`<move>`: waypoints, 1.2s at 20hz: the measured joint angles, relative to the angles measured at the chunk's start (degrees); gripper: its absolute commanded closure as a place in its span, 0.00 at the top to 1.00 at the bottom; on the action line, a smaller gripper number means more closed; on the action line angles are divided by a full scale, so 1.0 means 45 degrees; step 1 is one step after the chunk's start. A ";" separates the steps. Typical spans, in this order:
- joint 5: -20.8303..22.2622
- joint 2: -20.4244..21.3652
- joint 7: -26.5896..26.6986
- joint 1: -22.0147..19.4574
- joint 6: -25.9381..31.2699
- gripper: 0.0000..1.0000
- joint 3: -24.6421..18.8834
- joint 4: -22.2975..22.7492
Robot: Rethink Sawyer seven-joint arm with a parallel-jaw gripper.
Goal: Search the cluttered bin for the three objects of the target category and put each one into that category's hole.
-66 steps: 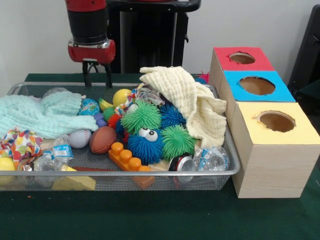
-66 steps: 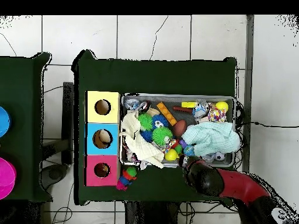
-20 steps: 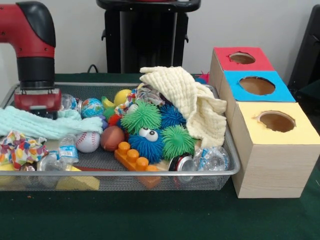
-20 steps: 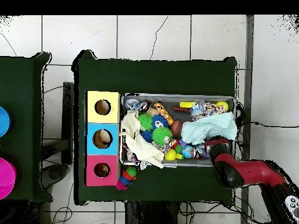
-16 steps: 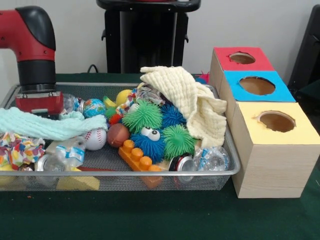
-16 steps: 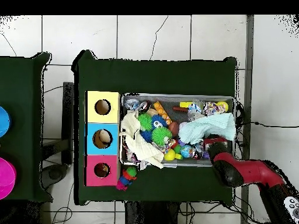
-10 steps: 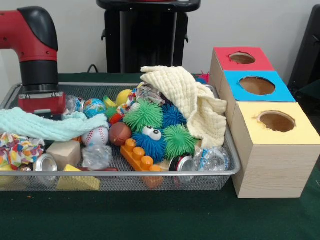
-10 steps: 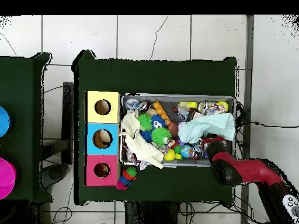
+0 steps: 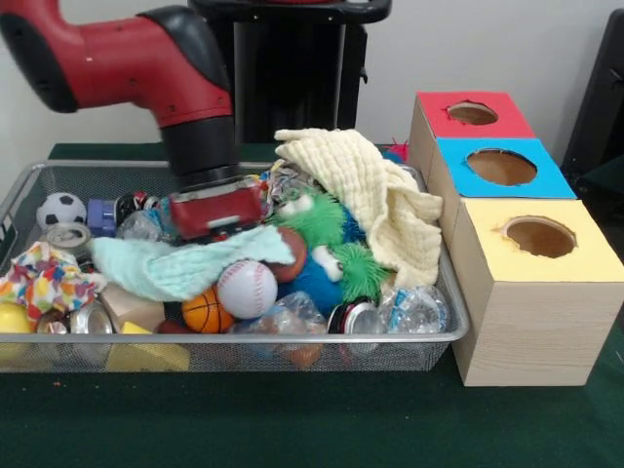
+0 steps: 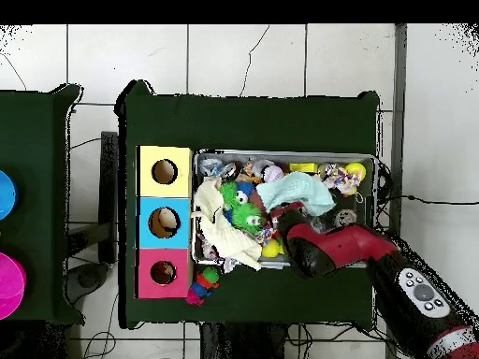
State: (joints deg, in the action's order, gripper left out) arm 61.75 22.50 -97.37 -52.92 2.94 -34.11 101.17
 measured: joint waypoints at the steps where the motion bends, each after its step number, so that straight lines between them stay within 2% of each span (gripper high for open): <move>1: -0.0312 0.0132 -0.0045 0.0281 -0.0052 1.00 0.0043 0.0173; 4: -0.1666 0.0791 -0.0241 0.1314 -0.0238 1.00 0.0382 0.0976; 6: -0.2011 0.0980 -0.0301 0.1533 -0.0306 1.00 0.0521 0.1172; 11: -0.3773 0.1907 -0.0800 0.2423 -0.1214 1.00 0.1261 0.2216; 17: -0.4538 0.2078 -0.0997 0.2640 -0.2299 1.00 0.1823 0.2954; 24: -0.4695 0.1894 -0.0997 0.2420 -0.2482 1.00 0.2295 0.3124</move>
State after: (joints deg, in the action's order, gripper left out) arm 40.62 31.02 -101.85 -42.03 -8.23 -23.78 115.23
